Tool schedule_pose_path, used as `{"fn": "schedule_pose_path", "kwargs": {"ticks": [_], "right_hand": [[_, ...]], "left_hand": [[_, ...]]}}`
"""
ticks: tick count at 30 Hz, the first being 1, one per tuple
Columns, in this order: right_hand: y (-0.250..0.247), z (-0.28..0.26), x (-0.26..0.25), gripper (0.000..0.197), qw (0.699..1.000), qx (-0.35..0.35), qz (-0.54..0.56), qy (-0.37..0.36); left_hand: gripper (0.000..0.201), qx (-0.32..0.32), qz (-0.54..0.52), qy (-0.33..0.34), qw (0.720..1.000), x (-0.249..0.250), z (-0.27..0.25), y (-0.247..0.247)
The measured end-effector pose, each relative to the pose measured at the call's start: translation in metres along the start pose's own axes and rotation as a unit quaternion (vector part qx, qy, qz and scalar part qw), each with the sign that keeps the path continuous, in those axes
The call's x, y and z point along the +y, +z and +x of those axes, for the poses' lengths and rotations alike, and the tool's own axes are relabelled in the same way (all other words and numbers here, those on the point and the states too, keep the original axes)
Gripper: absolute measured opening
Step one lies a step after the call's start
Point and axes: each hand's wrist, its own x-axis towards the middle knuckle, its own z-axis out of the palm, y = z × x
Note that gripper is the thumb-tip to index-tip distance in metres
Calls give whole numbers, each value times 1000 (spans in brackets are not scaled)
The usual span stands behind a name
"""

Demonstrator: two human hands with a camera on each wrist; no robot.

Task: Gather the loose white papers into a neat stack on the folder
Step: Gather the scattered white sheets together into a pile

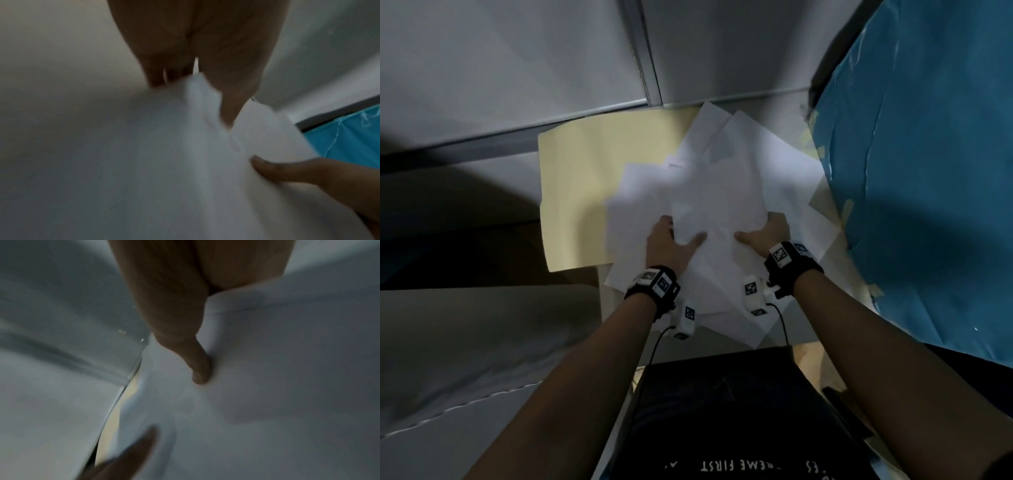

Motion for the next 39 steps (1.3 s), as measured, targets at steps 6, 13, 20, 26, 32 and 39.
{"fn": "schedule_pose_path", "kwargs": {"ticks": [6, 13, 20, 26, 32, 39], "right_hand": [[-24, 3, 21, 42, 999, 28, 16, 14], [-40, -7, 23, 41, 997, 14, 67, -23], [-106, -20, 10, 53, 993, -47, -17, -105], [-89, 3, -20, 67, 962, -135, -122, -204], [-54, 27, -17, 33, 947, -205, -159, -188], [-59, 25, -17, 34, 966, -157, -132, -161]], "left_hand": [[138, 88, 174, -111, 975, -13, 25, -34], [81, 35, 17, -99, 994, -4, 28, -43], [60, 25, 3, -2, 1000, 10, 34, -60], [26, 28, -51, 158, 986, 21, 38, -59], [25, 24, -177, 84, 980, 10, 37, -45], [17, 11, -186, 34, 982, -4, 37, -45]]}}
